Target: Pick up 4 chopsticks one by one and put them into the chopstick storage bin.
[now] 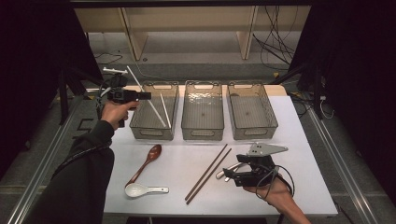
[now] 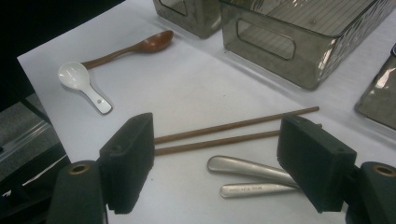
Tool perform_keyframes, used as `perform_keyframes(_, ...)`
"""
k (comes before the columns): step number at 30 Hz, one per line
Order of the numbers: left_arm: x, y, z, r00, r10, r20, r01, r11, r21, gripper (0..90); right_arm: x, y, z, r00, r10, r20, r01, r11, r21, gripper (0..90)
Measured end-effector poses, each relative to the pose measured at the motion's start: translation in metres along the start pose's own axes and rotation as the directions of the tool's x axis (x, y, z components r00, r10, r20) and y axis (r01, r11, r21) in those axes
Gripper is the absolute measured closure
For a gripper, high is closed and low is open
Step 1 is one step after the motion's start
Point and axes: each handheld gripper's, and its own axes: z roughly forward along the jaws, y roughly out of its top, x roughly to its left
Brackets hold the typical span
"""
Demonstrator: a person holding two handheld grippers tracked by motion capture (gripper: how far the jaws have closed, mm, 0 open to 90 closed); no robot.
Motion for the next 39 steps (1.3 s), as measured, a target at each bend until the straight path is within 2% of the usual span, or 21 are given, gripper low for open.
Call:
perform_keyframes(2, 0.0, 0.0, 0.005, 0.9998, 0.006, -0.016, -0.006, 0.9999, 0.012, 83.8, 0.0, 0.001, 0.0, 1.0, 0.003, -0.002, -0.003, 1.0, -0.002, 28.5)
perform_keyframes(14, 0.005, -0.005, 0.021, 0.9996, -0.002, -0.029, 0.004, 0.9973, 0.073, 83.5, 0.001, 0.001, 0.0, 1.0, 0.0, -0.008, 0.0, 1.0, -0.004, 28.5)
perform_keyframes(17, 0.006, -0.007, 0.022, 0.9997, -0.012, -0.022, 0.014, 0.9974, 0.07, 83.4, 0.001, 0.001, 0.0, 1.0, 0.002, -0.008, -0.002, 1.0, -0.004, 28.5)
perform_keyframes(25, 0.008, -0.011, 0.027, 0.9993, -0.009, -0.035, 0.013, 0.9951, 0.098, 83.3, 0.001, 0.001, 0.001, 0.9999, -0.001, -0.012, 0.001, 1.0, -0.001, 28.5)
perform_keyframes(33, 0.014, -0.018, 0.036, 0.9987, -0.031, -0.04, 0.036, 0.9919, 0.122, 83.2, 0.001, 0.001, 0.001, 1.0, 0.002, -0.009, -0.002, 1.0, 0.001, 28.6)
perform_keyframes(39, 0.014, -0.019, 0.043, 0.9968, -0.054, -0.059, 0.06, 0.9927, 0.105, 77.5, 0.001, 0.001, 0.002, 1.0, -0.001, -0.009, 0.001, 1.0, 0.004, 28.6)
